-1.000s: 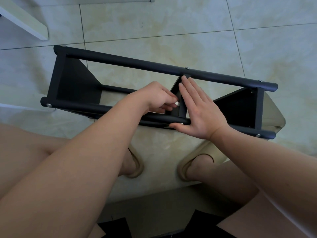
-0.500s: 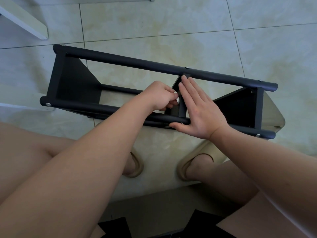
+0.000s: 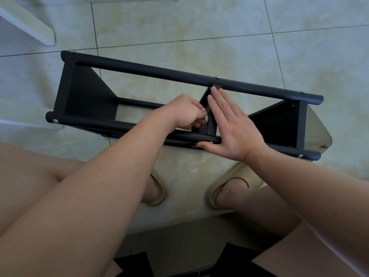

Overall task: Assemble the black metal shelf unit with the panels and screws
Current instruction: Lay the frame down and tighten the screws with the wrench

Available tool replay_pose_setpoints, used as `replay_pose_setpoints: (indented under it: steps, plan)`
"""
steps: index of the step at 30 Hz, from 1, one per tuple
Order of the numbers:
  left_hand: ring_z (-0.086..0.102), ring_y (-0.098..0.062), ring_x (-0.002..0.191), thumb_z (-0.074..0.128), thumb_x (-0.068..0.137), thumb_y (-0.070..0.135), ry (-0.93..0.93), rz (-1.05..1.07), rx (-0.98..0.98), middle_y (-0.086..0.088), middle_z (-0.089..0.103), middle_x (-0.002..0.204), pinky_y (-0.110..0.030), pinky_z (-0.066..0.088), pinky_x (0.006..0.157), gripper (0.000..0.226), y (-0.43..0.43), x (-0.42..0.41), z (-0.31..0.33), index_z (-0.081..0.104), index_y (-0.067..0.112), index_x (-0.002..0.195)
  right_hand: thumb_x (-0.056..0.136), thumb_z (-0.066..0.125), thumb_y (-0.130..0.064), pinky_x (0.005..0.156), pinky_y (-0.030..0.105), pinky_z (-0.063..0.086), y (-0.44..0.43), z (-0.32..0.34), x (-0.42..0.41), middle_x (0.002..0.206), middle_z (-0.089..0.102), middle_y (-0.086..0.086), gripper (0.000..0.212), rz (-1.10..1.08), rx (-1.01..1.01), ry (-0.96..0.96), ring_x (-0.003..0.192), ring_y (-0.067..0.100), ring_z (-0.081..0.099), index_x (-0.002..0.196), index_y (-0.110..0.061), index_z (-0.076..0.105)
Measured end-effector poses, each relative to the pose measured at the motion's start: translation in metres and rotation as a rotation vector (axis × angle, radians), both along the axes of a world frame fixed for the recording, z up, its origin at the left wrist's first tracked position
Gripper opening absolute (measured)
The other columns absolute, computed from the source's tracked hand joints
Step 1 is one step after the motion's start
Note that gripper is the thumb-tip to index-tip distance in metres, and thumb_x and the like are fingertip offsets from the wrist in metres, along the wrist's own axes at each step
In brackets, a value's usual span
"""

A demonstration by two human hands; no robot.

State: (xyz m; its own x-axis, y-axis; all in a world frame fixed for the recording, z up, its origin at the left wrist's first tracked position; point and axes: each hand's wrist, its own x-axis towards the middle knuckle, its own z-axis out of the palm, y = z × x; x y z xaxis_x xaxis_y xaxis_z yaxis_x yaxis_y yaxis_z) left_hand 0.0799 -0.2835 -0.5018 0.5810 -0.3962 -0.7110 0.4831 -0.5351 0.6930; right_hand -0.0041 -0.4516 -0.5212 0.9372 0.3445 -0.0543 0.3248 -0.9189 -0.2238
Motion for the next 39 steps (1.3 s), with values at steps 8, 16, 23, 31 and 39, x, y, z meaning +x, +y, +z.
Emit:
replay_pose_setpoints:
  steps: [8,16,23,31,39]
  plan:
    - [0.067,-0.011,0.075,0.053,0.101,0.018,0.065,0.02,0.026,0.002,0.071,0.079,-0.028,0.052,0.077,0.018,-0.003,0.0,0.003,0.062,0.014,0.087,0.085,0.053,-0.074,0.123,0.051,0.024,0.0,0.0,-0.001,0.167,0.013,0.02,0.111,-0.001,-0.001,-0.005,0.156,0.034,0.011,0.156,0.006,0.023]
    - [0.064,-0.011,0.074,0.049,0.103,0.017,0.116,0.019,0.044,0.001,0.07,0.08,-0.027,0.05,0.073,0.015,-0.004,0.0,0.002,0.058,0.012,0.092,0.085,0.054,-0.073,0.124,0.05,0.023,0.001,0.001,-0.002,0.167,0.013,0.019,0.11,-0.005,0.001,-0.002,0.156,0.034,0.01,0.157,0.005,0.023]
    - [0.062,-0.009,0.072,0.046,0.104,0.015,0.069,-0.051,0.034,0.002,0.068,0.079,-0.024,0.049,0.069,0.024,-0.002,0.0,-0.001,0.057,0.016,0.084,0.086,0.053,-0.073,0.123,0.05,0.024,0.001,-0.001,-0.002,0.167,0.014,0.02,0.109,0.004,0.006,-0.023,0.156,0.035,0.012,0.156,0.006,0.024]
    - [0.063,-0.011,0.075,0.046,0.103,0.014,0.028,-0.115,0.029,0.001,0.07,0.081,-0.025,0.047,0.068,0.027,0.004,0.001,-0.001,0.06,0.018,0.081,0.086,0.052,-0.074,0.123,0.05,0.024,0.0,-0.002,-0.002,0.167,0.014,0.02,0.11,0.004,0.01,-0.023,0.156,0.035,0.012,0.156,0.006,0.024]
    - [0.064,-0.011,0.078,0.047,0.103,0.009,-0.01,-0.224,0.06,0.002,0.07,0.082,-0.024,0.044,0.065,0.026,0.01,0.002,0.0,0.059,0.018,0.082,0.086,0.054,-0.073,0.123,0.051,0.025,0.0,-0.002,-0.001,0.166,0.016,0.022,0.109,0.01,0.012,-0.031,0.155,0.036,0.013,0.155,0.007,0.026]
